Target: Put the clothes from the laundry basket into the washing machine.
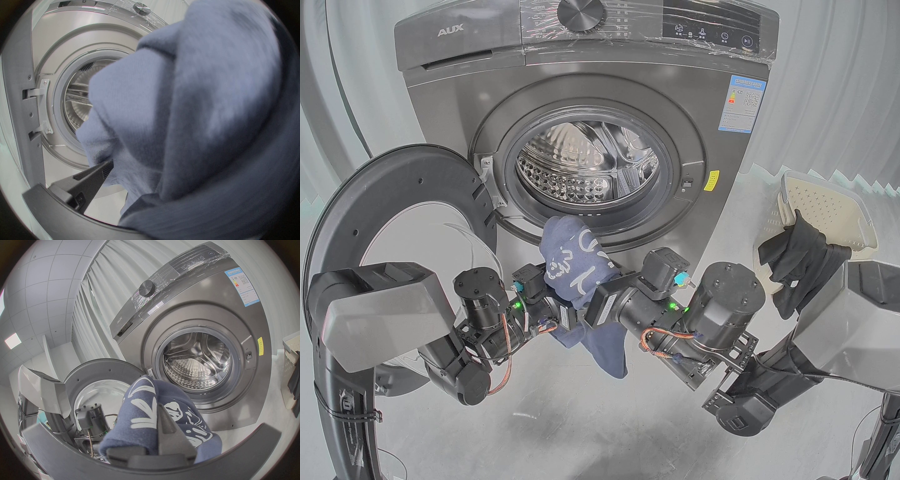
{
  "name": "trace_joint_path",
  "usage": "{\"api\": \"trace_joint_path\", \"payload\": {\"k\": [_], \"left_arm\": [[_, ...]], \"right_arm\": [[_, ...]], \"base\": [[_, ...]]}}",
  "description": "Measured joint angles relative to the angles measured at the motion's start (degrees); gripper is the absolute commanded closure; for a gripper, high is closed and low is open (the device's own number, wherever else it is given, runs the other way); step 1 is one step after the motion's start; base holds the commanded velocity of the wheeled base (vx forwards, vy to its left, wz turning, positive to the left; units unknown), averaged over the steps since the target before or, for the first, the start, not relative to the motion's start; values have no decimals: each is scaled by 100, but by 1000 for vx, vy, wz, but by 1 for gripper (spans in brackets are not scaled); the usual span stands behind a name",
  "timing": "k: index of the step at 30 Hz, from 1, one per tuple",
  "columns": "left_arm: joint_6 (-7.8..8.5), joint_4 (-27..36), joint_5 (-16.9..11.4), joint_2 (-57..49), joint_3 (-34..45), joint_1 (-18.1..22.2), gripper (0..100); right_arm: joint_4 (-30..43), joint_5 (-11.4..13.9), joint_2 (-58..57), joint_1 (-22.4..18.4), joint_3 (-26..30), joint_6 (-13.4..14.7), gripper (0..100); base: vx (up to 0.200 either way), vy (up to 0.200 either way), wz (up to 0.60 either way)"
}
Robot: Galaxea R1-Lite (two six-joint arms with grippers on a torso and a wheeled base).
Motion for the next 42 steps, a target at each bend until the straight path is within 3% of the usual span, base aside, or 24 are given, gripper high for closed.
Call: {"api": "trace_joint_path", "payload": {"k": [2,3,16,27,32,42], "left_arm": [[-5,-2,6,45,-30,-6,0],[-5,-2,9,63,-50,-6,100],[-123,-9,22,-77,57,55,100],[-371,-24,129,-1403,1011,143,100],[-477,-15,148,-1961,1353,118,100],[-500,-22,148,-2226,1508,20,100]], "right_arm": [[-2,0,-9,11,6,11,100],[-5,0,-11,16,9,21,100],[-17,-68,-50,-173,30,51,100],[0,-68,-101,-634,386,68,100],[-39,-62,96,-540,524,76,100],[-211,-56,245,-391,386,76,100]], "base": [[0,0,0],[0,0,0],[0,0,0],[0,0,0],[0,0,0],[0,0,0]]}}
